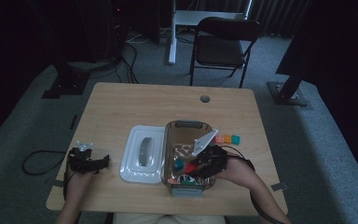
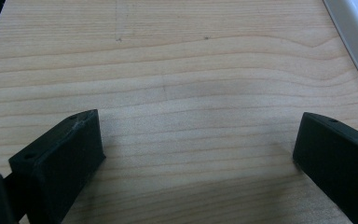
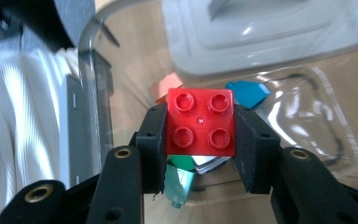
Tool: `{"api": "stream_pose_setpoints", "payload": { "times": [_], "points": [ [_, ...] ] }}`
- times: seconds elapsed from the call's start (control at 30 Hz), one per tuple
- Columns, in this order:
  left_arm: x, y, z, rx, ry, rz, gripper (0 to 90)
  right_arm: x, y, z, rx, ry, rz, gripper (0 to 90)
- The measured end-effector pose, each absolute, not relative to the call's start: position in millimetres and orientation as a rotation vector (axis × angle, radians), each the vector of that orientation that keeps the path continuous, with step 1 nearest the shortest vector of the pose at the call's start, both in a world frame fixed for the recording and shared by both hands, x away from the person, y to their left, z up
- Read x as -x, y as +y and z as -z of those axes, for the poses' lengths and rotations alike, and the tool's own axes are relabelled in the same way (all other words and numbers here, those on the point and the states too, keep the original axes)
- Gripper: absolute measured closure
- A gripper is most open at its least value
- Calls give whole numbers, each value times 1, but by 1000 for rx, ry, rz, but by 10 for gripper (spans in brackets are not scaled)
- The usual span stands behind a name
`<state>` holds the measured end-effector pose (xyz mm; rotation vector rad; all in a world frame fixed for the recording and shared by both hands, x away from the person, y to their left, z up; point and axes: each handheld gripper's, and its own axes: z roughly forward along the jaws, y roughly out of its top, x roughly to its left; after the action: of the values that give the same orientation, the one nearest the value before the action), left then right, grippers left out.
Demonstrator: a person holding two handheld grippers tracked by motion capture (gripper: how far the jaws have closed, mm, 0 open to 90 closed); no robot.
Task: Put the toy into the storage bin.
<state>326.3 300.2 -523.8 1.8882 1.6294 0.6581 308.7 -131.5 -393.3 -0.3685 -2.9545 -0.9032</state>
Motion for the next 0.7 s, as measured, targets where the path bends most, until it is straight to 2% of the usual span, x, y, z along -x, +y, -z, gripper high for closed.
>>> {"api": "stream_pose_setpoints", "payload": {
  "times": [0.7],
  "points": [
    [-326,300,524,-1888,1629,-658,20,-311,-98,415,213,-2987,620,581]
  ]
}}
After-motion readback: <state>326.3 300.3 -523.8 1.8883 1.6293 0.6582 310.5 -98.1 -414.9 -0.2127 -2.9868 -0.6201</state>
